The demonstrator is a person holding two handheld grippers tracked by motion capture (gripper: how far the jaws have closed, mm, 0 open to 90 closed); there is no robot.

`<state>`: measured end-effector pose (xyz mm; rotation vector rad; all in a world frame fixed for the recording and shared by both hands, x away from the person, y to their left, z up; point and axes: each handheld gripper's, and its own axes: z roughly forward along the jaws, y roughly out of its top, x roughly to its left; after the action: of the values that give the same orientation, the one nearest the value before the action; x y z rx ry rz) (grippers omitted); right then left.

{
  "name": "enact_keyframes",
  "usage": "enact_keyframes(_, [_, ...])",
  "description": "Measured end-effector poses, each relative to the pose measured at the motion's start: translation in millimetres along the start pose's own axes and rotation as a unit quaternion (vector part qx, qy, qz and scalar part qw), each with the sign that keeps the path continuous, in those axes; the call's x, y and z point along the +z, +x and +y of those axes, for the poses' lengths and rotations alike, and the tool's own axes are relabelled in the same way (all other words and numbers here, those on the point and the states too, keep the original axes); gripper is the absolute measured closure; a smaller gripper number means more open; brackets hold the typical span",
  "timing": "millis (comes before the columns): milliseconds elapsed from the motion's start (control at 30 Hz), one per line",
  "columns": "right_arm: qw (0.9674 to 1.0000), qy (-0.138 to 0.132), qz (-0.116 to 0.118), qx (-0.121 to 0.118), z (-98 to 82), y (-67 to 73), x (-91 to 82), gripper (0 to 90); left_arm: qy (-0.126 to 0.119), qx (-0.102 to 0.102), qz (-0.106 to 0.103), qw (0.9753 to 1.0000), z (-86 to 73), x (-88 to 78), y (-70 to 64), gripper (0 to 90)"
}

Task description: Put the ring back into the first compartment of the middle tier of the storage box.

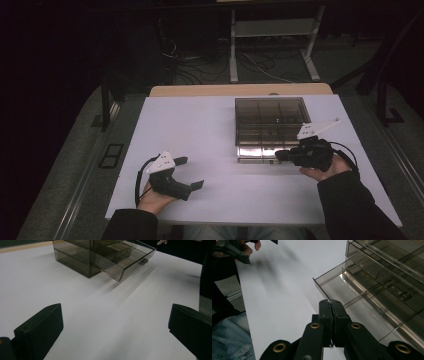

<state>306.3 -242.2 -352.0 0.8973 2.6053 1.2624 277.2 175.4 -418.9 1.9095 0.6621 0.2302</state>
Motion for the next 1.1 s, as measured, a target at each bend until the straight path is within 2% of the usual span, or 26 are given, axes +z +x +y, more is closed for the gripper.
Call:
enact_keyframes(500, [1.0000, 0.003, 0.003, 0.001, 5.8, -4.7, 6.7, 86.9, 0.001, 0.003, 0.001, 1.0000, 0.1, 0.1, 0.2, 0.0])
enact_keyframes(1100, [0.9999, 0.002, 0.009, -0.013, 27.4, -5.7, 16.6, 86.9, 0.000, 0.003, 0.001, 1.0000, 0.1, -0.9, 0.8, 0.0])
